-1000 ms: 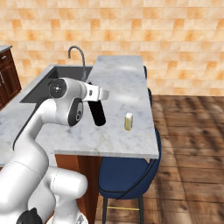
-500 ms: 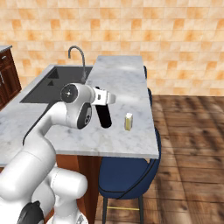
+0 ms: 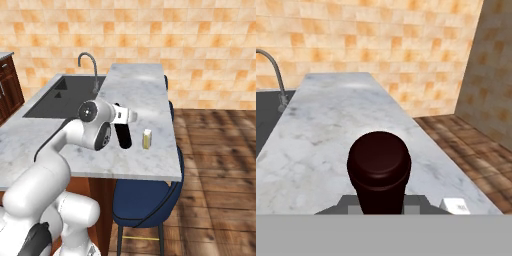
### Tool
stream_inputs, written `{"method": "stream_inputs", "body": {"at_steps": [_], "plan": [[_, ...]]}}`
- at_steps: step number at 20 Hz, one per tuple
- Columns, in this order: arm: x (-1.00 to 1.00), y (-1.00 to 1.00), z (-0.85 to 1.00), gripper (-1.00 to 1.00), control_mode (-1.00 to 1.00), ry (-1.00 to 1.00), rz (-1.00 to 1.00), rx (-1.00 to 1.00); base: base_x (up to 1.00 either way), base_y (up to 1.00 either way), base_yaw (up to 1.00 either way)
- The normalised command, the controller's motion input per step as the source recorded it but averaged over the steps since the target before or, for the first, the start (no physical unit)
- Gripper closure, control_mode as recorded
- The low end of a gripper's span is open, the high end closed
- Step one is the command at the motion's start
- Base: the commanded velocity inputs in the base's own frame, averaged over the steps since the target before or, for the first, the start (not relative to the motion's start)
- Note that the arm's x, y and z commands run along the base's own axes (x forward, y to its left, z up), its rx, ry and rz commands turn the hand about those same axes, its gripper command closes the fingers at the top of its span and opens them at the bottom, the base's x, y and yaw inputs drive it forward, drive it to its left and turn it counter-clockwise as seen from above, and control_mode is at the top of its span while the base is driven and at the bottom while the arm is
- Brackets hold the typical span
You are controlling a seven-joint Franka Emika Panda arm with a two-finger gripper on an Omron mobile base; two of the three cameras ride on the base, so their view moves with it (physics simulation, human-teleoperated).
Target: Move the drinks to the dining counter.
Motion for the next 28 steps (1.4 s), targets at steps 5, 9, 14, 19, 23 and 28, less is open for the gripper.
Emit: {"method": "stream_inputs", "body": {"at_steps": [5, 9, 14, 19, 23, 28], "plan": [[0.23, -0.06, -0.22, 1.00, -1.00, 0.00, 0.00, 0.00, 0.00, 0.00, 0.00], [0.19, -0.08, -0.19, 1.00, -1.00, 0.00, 0.00, 0.00, 0.00, 0.00, 0.00], [0.14, -0.09, -0.19, 1.00, -1.00, 0.00, 0.00, 0.00, 0.00, 0.00, 0.00], [0.02, -0.01, -0.23, 1.00, -1.00, 0.00, 0.00, 0.00, 0.00, 0.00, 0.00], [0.00, 0.00, -0.15, 1.00, -1.00, 0.00, 0.00, 0.00, 0.00, 0.00, 0.00], [0.00, 0.00, -0.11, 1.00, -1.00, 0.00, 0.00, 0.00, 0.00, 0.00, 0.00]]}}
